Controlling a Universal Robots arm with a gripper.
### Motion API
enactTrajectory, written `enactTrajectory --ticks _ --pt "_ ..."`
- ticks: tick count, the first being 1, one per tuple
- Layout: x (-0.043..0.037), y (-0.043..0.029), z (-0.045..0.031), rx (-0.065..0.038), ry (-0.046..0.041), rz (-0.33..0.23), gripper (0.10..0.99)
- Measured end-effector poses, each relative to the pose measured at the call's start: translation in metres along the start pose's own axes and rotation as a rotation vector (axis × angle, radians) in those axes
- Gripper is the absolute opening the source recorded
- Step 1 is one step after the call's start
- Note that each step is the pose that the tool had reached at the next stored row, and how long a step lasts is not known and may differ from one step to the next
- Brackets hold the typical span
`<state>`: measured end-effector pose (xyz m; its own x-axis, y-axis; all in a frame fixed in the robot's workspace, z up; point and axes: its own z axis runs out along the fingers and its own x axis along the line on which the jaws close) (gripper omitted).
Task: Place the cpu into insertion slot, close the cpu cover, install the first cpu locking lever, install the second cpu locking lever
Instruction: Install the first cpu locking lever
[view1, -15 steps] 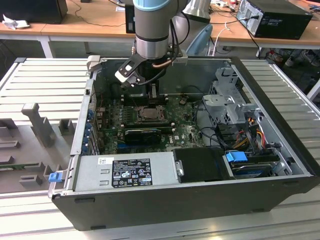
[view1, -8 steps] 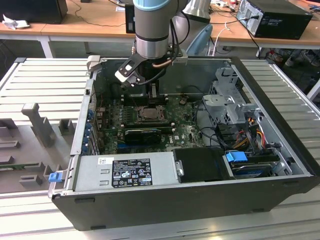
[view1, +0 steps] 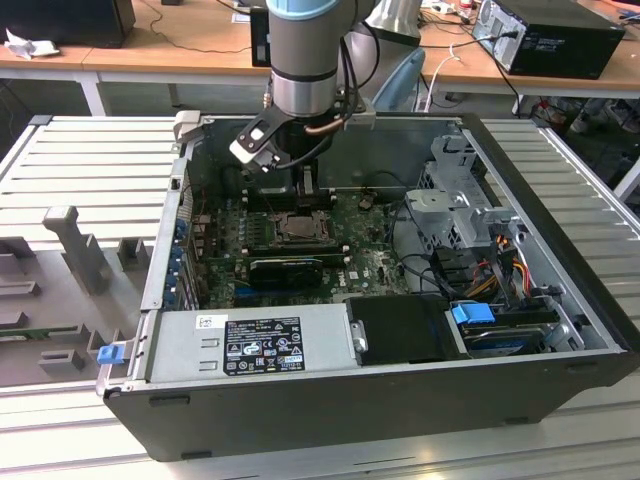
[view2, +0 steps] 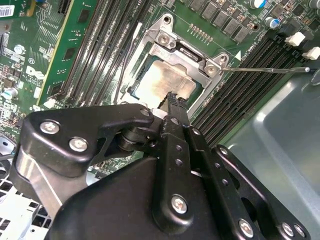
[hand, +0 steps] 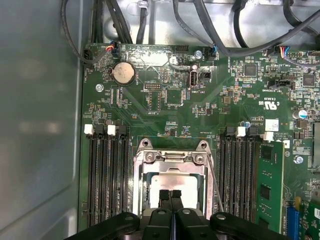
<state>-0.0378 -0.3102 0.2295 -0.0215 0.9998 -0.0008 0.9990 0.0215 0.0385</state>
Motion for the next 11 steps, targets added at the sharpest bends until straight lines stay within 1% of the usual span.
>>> enactTrajectory --ticks 2,3,8,9,11 --pt "0.0000 0.0001 -0.0019 0.000 0.0002 0.000 0.106" --pt "0.0000 0.0003 -0.0080 0.001 0.0002 0.000 0.106" --pt "0.0000 0.0013 -0.0340 0.004 0.0003 0.000 0.106" --pt "0.0001 0.0014 -0.0351 0.004 0.0012 -0.018 0.106" --pt "0.0000 0.0014 -0.0352 0.004 0.0041 -0.106 0.106"
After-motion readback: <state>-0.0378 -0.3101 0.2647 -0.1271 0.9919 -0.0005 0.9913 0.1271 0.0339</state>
